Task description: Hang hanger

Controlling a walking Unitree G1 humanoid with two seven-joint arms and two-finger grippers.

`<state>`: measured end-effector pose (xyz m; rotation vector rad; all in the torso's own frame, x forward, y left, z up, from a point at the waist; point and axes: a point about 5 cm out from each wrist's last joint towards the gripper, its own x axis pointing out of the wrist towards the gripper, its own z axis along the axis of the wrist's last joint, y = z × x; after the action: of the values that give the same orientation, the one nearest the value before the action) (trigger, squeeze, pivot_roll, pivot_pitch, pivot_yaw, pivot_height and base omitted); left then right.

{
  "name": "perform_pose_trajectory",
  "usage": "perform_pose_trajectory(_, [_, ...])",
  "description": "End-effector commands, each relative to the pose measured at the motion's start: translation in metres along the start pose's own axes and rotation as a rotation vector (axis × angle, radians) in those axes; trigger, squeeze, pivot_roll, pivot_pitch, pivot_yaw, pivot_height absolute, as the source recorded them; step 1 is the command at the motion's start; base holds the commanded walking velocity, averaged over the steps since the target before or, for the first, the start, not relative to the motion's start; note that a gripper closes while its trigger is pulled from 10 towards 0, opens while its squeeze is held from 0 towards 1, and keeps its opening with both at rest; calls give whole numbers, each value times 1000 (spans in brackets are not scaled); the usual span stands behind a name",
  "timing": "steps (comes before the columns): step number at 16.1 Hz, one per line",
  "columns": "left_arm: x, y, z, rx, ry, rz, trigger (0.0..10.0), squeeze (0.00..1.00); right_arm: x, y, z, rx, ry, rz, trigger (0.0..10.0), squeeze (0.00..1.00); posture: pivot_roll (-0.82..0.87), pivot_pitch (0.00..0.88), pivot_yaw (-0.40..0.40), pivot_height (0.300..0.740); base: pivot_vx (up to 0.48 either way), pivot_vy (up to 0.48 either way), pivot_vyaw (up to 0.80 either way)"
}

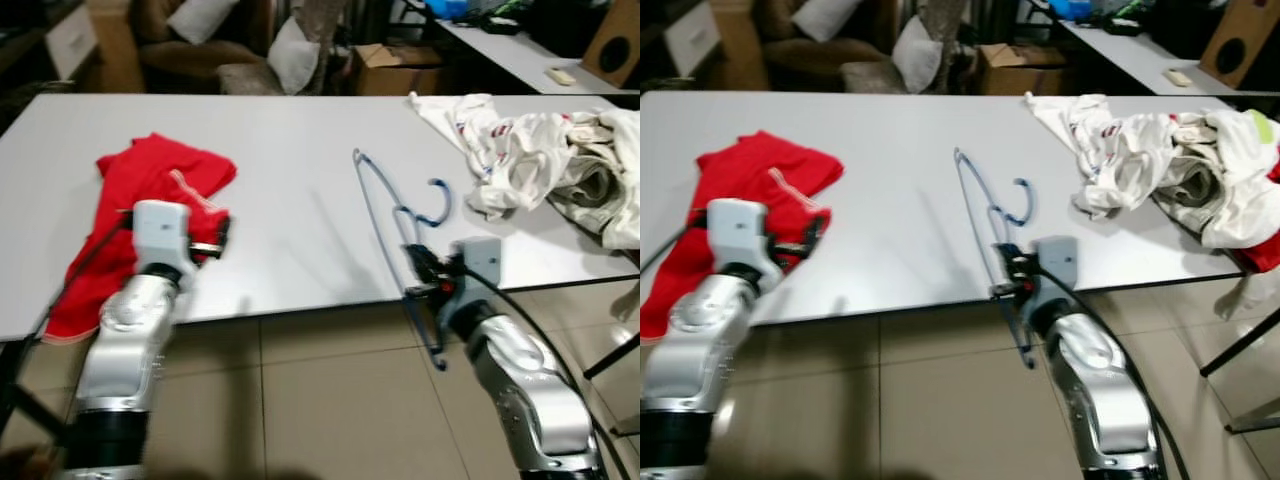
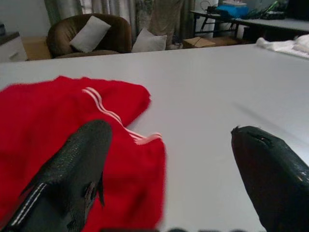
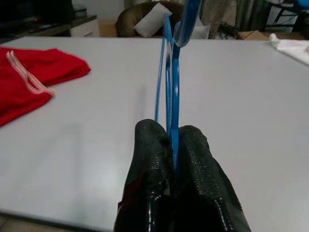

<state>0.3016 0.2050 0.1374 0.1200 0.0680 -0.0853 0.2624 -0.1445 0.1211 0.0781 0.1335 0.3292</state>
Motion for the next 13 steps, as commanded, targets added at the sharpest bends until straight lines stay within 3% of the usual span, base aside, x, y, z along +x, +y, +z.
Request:
perform_pose_trajectory(1, [4, -7, 6, 9, -21, -31, 10000, 906, -4, -9, 3, -5, -16, -36, 10000, 0, -123, 0, -37, 740, 326, 0, 0])
perform_pose_trajectory(5, [7, 11, 4, 24, -6, 38, 10000, 902, -1, 1, 2, -12, -16, 5, 10000, 0, -135, 0, -30, 740, 328, 0, 0])
perform_pose_trajectory(6, [10, 17, 3, 49, 15, 82, 10000, 827, 0, -1, 3, -22, -17, -1, 10000, 0, -132, 0, -17, 740, 0, 0, 0])
perform_pose_trajectory(7, [13, 25, 2, 72, 41, 126, 10000, 827, 0, -3, 3, -26, -22, -7, 10000, 0, -128, 0, -8, 740, 0, 0, 0])
perform_pose_trajectory(8, [15, 41, 6, 120, 58, 174, 10000, 314, -1, -6, 4, -18, -28, -23, 10000, 0, -123, 0, -9, 740, 0, 0, 0])
perform_pose_trajectory(9, [16, 63, 9, 197, 79, 250, 10000, 0, -2, -6, 1, -10, -27, -32, 10000, 0, -123, 0, -8, 740, 0, 0, 0])
perform_pose_trajectory(11, [14, 101, 6, 314, 164, 357, 10000, 0, 0, 0, -2, -5, -22, -16, 10000, 0, -118, 0, -6, 740, 0, 0, 0])
perform_pose_trajectory(13, [18, 110, -3, 401, 245, 338, 10000, 0, 3, 1, 0, -8, -26, -10, 10000, 0, -122, 0, 6, 740, 0, 0, 0])
